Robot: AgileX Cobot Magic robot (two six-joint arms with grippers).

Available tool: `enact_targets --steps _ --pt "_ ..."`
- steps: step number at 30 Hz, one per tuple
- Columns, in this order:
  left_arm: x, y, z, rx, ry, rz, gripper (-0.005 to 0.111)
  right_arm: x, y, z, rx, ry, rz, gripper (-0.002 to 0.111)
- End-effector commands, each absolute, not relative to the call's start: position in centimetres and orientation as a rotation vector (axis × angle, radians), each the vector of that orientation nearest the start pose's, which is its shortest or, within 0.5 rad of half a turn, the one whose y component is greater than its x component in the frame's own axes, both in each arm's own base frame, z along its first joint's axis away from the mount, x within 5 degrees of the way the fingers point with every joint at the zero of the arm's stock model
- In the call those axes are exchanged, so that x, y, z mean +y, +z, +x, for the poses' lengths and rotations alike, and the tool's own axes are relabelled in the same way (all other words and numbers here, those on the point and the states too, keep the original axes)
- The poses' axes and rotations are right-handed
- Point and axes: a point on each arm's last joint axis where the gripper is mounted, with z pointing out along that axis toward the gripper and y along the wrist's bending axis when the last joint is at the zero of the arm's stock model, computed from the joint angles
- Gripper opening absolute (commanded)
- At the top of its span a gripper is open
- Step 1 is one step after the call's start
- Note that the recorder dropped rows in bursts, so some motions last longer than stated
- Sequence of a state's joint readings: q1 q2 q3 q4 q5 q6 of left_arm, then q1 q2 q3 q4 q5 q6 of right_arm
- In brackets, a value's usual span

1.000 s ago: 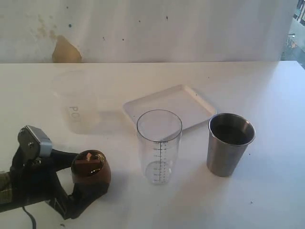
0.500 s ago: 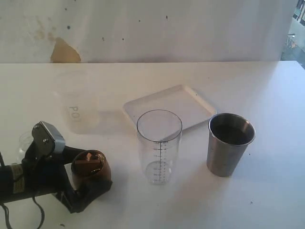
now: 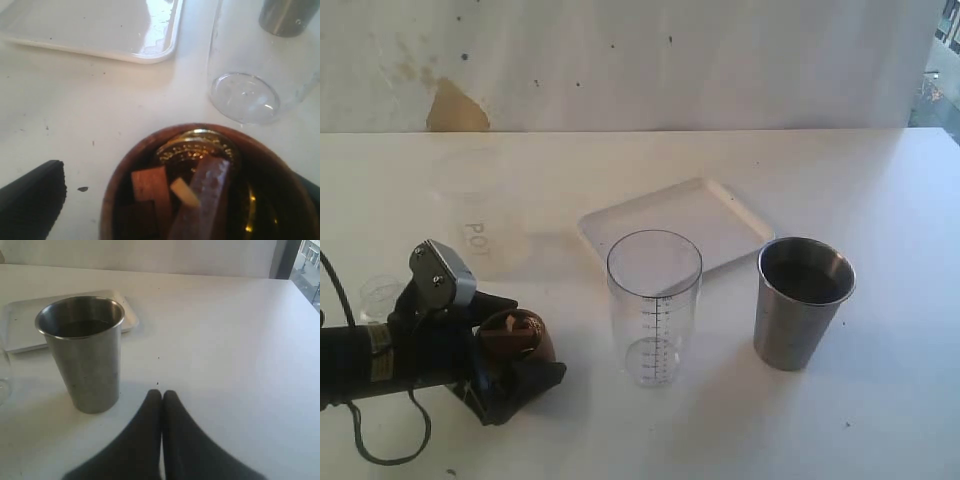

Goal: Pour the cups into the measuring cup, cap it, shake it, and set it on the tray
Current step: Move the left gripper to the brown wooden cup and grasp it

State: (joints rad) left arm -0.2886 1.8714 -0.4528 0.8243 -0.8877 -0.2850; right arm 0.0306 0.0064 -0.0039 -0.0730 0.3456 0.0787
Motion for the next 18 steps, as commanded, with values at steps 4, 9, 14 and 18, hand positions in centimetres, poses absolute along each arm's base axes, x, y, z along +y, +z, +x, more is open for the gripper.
enact_targets --steps 4,9,14,18 --pt "-12.5 9.8 23.9 1.937 -0.634 0.962 0.081 -0.1 18.2 5.4 1.825 0.005 -0.002 0.000" --pt "-12.6 9.9 23.9 1.928 -0.639 0.964 0.028 -0.1 18.2 5.4 1.825 0.005 -0.002 0.000" --pt "-12.7 10.1 24.1 1.890 -0.641 0.981 0.000 -0.1 18.2 5.4 1.825 0.005 -0.002 0.000" --pt "-13.2 11.1 25.7 1.828 -0.623 0.990 0.000 -0.1 18.2 5.4 1.825 0.005 -0.002 0.000"
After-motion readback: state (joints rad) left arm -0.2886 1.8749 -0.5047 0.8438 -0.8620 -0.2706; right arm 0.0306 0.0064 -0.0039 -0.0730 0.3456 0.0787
